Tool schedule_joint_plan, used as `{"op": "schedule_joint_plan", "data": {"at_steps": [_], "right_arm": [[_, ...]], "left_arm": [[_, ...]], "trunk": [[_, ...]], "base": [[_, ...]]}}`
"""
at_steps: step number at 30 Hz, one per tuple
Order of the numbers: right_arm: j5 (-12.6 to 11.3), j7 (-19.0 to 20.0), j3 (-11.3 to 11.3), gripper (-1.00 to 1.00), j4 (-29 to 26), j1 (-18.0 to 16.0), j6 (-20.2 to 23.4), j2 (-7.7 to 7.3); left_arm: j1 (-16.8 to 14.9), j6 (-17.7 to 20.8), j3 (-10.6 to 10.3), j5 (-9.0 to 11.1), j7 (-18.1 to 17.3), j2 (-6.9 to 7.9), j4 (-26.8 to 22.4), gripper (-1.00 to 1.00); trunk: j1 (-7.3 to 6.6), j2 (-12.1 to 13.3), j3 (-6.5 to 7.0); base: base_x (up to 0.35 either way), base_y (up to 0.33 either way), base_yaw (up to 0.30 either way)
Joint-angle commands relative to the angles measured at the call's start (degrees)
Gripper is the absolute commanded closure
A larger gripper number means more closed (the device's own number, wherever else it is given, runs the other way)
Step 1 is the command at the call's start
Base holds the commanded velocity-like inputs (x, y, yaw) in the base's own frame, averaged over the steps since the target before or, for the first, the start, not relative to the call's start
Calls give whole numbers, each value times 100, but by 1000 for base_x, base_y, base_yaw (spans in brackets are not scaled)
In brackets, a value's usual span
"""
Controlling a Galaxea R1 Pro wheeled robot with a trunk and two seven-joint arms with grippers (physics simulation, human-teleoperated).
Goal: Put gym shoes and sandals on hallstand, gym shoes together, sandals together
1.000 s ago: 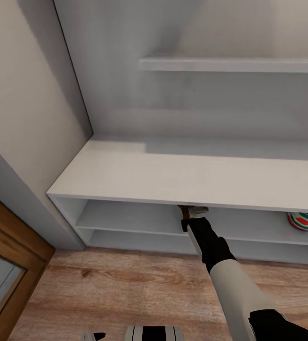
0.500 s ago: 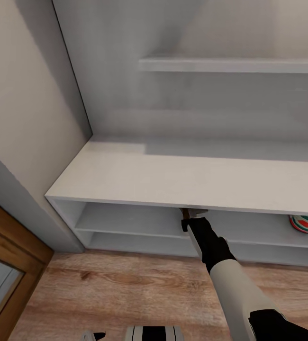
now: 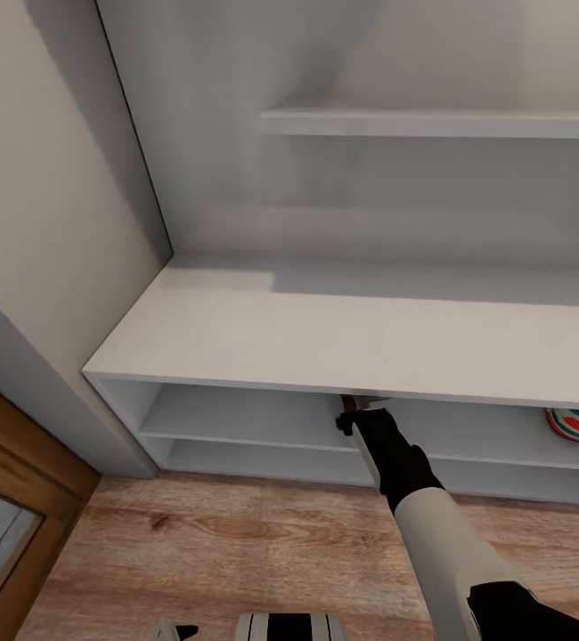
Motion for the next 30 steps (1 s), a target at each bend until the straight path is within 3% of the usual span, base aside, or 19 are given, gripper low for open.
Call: {"op": "schedule_joint_plan", "data": {"at_steps": [1,11,30], "right_arm": [[30,-4,8,-100,-5,-2,36,0],[30,-4,8,-100,-5,-2,36,0],[30,-4,8,-100,10,-2,36,0]], "left_arm": [[-2,-28,46,-60,-26,-6,-4,-100],[-2,-28,49,-52,-28,0,-4,-100],[-4,-28,55,-52,-26,2,-4,-100]], "trunk": [[-1,-2,-4],[-1,-2,-4],[-1,-2,-4]], "base": [[0,0,0],[-64,0,0],[-323,0,0]]}}
